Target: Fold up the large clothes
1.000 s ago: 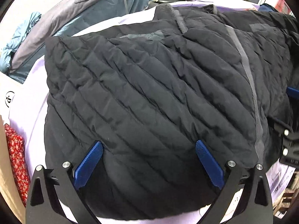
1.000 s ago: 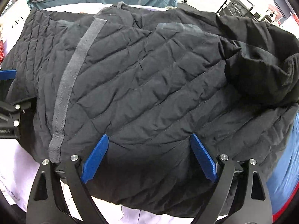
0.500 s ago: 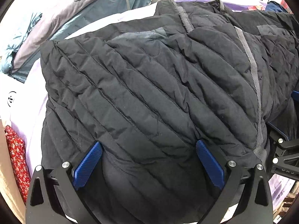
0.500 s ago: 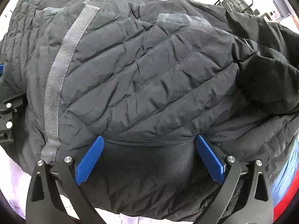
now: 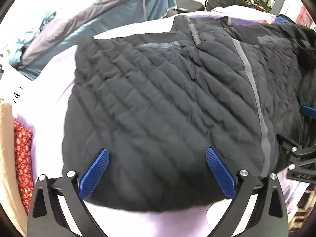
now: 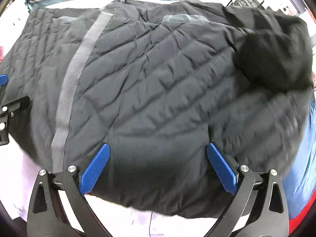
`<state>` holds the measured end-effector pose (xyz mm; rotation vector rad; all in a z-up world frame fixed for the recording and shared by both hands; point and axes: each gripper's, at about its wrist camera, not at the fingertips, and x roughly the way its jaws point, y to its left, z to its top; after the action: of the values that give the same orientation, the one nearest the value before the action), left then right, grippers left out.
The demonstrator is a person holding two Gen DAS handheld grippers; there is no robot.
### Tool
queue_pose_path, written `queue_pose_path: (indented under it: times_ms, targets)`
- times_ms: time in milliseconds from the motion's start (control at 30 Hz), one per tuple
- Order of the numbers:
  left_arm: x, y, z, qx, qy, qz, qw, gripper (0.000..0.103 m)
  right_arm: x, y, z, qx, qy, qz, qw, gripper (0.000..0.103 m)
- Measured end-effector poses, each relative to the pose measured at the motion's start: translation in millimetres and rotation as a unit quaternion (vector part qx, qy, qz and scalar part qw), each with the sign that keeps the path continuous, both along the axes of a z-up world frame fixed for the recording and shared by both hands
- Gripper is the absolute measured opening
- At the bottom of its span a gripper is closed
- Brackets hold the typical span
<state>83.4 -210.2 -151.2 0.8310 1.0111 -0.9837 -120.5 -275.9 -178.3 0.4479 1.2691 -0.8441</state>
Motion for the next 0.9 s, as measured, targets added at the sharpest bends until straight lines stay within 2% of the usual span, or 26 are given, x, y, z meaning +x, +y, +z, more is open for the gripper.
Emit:
queue_pose_path:
  times_ms: [200, 433, 533, 667, 767, 900]
  targets:
    - [0, 50, 6, -0.014, -0.009, 0.018, 0.9997, 0.096, -37, 26, 10, -0.021, -0.029, -0.006, 0.999, 0.097]
    - [6, 91, 1, -0.019, 0.029, 0.067, 0.9971, 0.095, -84, 17, 38, -0.058, -0.074, -0.054, 0.994, 0.097]
    - [3, 96, -1, -0.017, 0.041, 0.066, 0.9969, 0.094, -92, 12, 51, -0.079, -0.083, -0.073, 0.991, 0.097]
    - [-5, 93, -1, -0.014, 0.037, 0.049, 0.9980, 0.094, -111, -5, 65, -0.098, -0.096, -0.092, 0.986, 0.097]
    - [-7, 90, 0, -0.013, 0.040, 0.046, 0.9980, 0.094, -131, -18, 71, -0.086, -0.117, -0.097, 0.985, 0.097]
    - [-12, 90, 1, -0.011, 0.041, 0.041, 0.9983, 0.094, -135, -36, 64, -0.063, -0.154, -0.079, 0.983, 0.097]
